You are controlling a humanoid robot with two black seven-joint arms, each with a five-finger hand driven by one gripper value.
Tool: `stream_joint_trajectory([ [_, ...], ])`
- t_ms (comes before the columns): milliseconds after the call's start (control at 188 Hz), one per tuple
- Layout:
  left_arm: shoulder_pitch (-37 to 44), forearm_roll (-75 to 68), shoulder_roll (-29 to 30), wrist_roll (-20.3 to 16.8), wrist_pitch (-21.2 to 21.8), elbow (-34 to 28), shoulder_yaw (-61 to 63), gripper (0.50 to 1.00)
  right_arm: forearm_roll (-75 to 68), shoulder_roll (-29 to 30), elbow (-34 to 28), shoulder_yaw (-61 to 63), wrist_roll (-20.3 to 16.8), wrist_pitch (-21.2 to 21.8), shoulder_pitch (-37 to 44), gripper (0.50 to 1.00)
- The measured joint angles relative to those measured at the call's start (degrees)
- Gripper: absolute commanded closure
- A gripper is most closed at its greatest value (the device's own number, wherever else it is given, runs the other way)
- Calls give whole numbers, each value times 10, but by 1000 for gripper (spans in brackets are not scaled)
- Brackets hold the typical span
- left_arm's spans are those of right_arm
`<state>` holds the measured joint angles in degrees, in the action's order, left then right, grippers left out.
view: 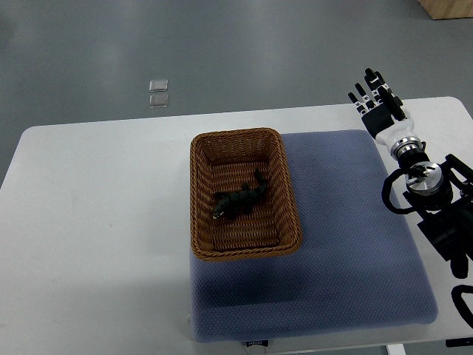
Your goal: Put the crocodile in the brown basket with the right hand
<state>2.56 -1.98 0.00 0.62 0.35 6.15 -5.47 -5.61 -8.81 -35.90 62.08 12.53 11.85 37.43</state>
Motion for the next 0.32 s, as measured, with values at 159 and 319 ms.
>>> stream_joint_trajectory([
  [159, 0, 0, 0, 0, 0, 0, -1, 500, -1, 5, 0, 2, 3, 1, -1, 560],
  [319, 0, 0, 0, 0, 0, 0, -1, 500, -1, 12, 0, 1, 4, 1, -1, 560],
])
